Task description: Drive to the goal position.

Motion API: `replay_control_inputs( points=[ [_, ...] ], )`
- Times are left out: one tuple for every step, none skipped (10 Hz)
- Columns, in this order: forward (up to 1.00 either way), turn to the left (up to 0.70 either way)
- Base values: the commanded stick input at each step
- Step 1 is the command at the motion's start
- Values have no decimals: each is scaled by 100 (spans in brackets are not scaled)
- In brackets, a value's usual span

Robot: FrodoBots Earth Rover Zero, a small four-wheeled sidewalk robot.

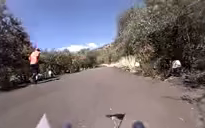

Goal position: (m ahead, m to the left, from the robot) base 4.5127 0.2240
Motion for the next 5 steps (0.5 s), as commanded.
replay_control_inputs(
  points=[
    [85,0],
    [85,0],
    [85,0],
    [85,0],
    [85,0]
  ],
)
